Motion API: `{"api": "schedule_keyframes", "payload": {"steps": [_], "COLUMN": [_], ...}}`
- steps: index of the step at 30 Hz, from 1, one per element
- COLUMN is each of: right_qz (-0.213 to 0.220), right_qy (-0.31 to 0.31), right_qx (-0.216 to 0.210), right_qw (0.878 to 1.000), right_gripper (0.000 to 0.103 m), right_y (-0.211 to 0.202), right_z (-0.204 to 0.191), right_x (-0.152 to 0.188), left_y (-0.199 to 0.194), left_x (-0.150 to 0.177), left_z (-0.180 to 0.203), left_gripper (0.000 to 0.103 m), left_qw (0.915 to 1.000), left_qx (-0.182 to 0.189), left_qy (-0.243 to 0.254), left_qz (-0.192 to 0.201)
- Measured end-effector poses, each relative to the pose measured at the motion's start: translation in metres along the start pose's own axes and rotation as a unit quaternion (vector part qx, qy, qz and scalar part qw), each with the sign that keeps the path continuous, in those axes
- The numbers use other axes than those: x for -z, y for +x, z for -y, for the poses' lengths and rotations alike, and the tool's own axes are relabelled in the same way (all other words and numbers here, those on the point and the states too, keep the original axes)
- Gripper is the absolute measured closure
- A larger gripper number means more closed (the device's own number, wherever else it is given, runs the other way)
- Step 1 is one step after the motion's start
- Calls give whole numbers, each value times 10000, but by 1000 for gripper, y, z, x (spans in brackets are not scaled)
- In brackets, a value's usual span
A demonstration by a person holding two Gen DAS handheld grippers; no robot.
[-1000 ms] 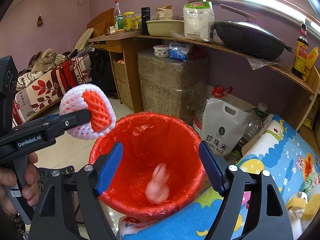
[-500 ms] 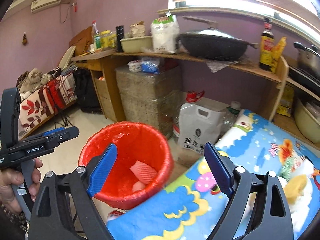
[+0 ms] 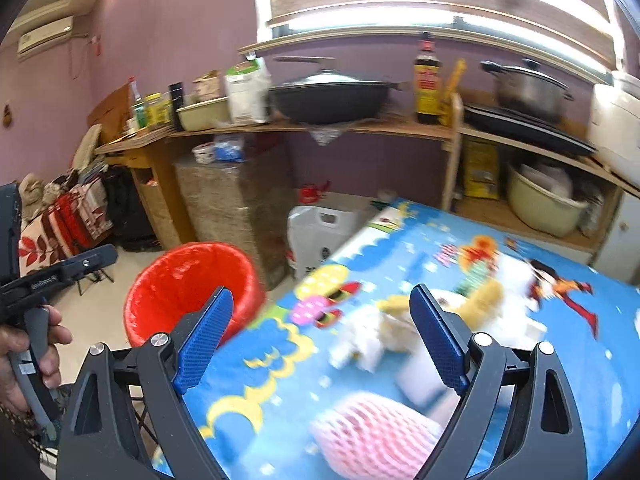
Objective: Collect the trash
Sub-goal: 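Move both open tools back over the bed toward the remaining trash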
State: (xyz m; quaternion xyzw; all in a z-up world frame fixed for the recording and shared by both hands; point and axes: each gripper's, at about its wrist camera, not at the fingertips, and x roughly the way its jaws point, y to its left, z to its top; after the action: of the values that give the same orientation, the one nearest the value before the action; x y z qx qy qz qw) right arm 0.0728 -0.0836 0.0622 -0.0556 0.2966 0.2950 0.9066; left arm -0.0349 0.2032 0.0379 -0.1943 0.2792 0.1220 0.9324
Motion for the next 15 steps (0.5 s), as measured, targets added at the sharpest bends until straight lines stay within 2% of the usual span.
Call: {"api": "schedule_keyframes", "payload": {"steps": [8, 15], "right_qz": [21, -39], "right_qy": [434, 692], "right_qx": [431, 638], "right_qw": [9981, 9955], "right_gripper": [18, 18], "right_y": [-42, -63], "right_z": [54, 91], "right_x": [32, 59], "left_y": [-4, 3], "left_x": [18, 42], "left_z": [56, 112], "left_gripper": [19, 19], "left_qw": [9984, 9933], "left_qx": [323, 696], "left_qy": [433, 802], "left_qz": [-162, -446]}}
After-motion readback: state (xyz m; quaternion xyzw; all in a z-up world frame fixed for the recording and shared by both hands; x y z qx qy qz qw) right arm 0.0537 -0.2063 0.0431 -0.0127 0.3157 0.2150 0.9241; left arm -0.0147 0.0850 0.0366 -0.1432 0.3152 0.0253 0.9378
